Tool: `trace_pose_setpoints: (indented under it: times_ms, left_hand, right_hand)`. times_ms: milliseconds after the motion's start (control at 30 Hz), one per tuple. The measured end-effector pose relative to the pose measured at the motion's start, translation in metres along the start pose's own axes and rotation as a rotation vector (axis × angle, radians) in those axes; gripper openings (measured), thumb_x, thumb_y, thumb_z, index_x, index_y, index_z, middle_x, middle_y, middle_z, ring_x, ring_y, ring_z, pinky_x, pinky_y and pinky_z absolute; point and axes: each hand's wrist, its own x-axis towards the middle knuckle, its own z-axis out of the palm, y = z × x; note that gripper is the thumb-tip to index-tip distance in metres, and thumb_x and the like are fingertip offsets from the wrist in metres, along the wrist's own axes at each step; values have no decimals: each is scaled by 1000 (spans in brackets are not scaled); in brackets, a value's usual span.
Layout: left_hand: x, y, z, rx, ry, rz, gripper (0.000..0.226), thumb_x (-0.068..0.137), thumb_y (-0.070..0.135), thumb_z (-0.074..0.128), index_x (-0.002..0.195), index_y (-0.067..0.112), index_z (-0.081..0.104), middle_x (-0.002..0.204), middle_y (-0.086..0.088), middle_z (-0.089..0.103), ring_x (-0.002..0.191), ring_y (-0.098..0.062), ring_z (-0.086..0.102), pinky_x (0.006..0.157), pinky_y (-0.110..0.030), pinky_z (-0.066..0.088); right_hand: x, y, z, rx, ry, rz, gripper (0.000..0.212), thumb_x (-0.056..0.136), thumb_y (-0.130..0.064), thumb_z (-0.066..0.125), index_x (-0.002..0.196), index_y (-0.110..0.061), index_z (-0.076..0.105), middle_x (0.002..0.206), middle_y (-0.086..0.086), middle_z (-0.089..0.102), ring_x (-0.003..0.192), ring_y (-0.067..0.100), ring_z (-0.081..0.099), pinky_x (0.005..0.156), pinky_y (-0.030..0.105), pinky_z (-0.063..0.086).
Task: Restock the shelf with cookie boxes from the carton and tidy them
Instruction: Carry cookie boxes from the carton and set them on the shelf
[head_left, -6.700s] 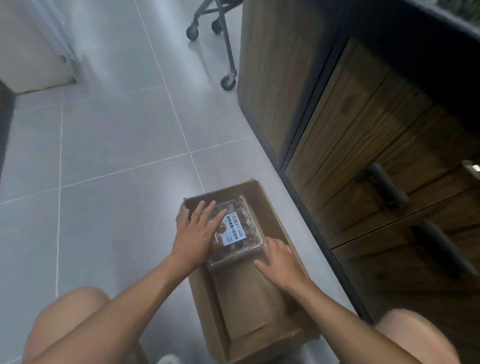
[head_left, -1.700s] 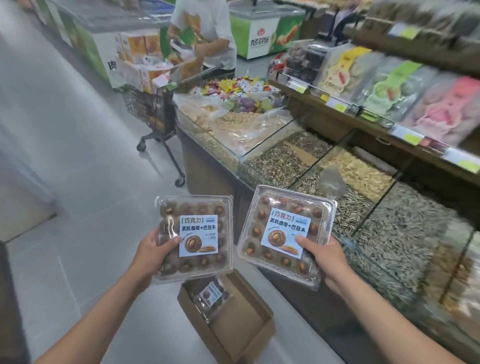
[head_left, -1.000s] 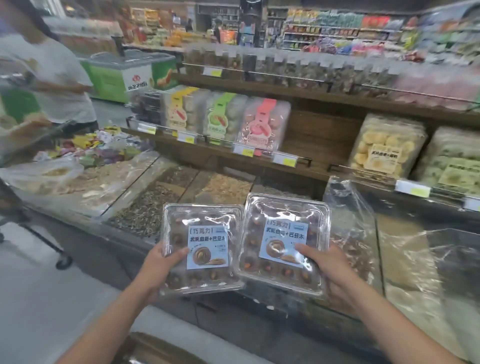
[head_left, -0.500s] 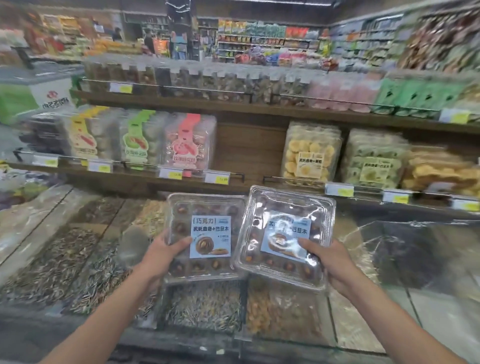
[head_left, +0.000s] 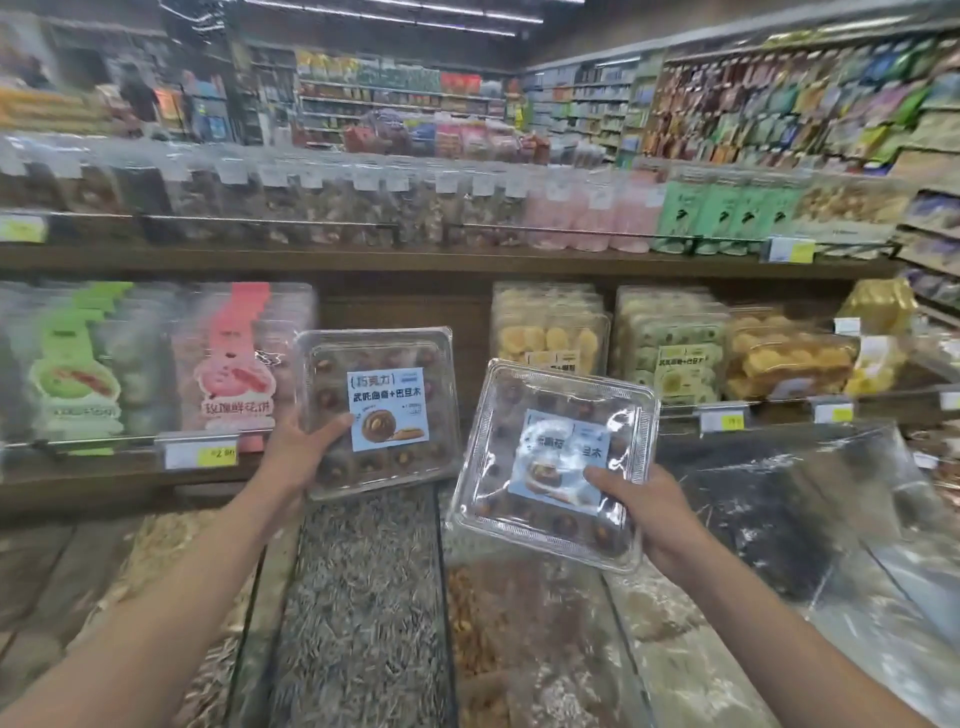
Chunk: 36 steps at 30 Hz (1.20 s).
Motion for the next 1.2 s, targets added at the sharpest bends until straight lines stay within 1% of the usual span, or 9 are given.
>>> trace_pose_setpoints:
  times_ms: [100, 200, 433, 600, 700, 800, 867, 1067, 1200]
  left_hand:
    - [47, 2, 16, 15, 30, 2, 58, 87, 33, 86, 134, 12, 59, 116, -10, 79, 70, -18, 76, 50, -31, 59]
    - [86, 4, 31, 32, -29, 49, 36, 91, 31, 82, 121, 26, 64, 118, -10, 78, 80, -27, 75, 56, -34, 56]
    - [156, 9, 56, 48, -36, 76, 22, 94, 24, 80, 108, 33, 65, 119, -4, 76, 96, -24, 75, 81, -44, 62]
    - [184, -6, 61, 71, -47, 31, 24, 96, 24, 77, 105, 40, 60, 112, 2, 75, 60, -7, 74, 62, -38, 60]
    - [194, -11, 65, 99, -15, 40, 23, 96, 25, 77, 102, 39, 60, 111, 5, 73, 75, -10, 74, 72, -42, 61]
    - [204, -12, 73, 132, 39, 83, 27, 97, 17, 75, 104, 35, 57, 107, 6, 68, 85, -8, 66, 53, -17, 58]
    - [215, -13, 75, 162, 82, 111, 32, 96, 13, 77, 112, 32, 57, 115, -3, 68, 84, -10, 66, 50, -14, 55]
    - [247, -23, 70, 214, 156, 58, 81, 79, 18, 90, 147, 29, 47, 132, 4, 66, 118, -16, 66, 101, -42, 58]
    - [279, -44, 62, 287, 164, 92, 93, 70, 28, 92, 146, 35, 40, 142, -1, 62, 125, -19, 63, 110, -47, 53]
  right_hand:
    - [20, -2, 1, -9, 41, 5, 63, 66, -28, 95, 121, -9, 71, 105, 9, 81, 98, 29, 78, 97, 51, 58]
    - [40, -3, 0, -17, 105, 29, 38, 83, -9, 84, 118, -7, 71, 100, 9, 81, 90, 26, 79, 86, 43, 61]
    - [77, -1, -4, -10, 163, 55, 37, 84, -8, 83, 119, -7, 70, 101, 8, 81, 85, 21, 79, 67, 30, 60]
    - [94, 4, -2, -17, 160, 69, 38, 84, -7, 83, 120, -8, 70, 105, 10, 81, 89, 23, 79, 72, 33, 61]
    - [97, 9, -1, -5, 175, 88, 41, 84, -8, 83, 122, -9, 68, 106, 8, 81, 96, 26, 78, 87, 42, 60]
    - [98, 13, -2, -8, 182, 95, 42, 83, -7, 84, 122, -10, 68, 108, 7, 80, 101, 27, 77, 96, 47, 58]
    - [99, 14, -3, -6, 194, 99, 39, 84, -6, 84, 119, -11, 69, 107, 6, 81, 101, 27, 77, 98, 48, 58]
    - [98, 17, -4, 3, 195, 103, 40, 86, -5, 81, 123, -11, 68, 108, 6, 81, 98, 25, 78, 81, 36, 60]
    - [98, 20, -4, 2, 204, 105, 45, 84, -6, 82, 126, -9, 66, 109, 7, 80, 101, 28, 77, 96, 46, 58]
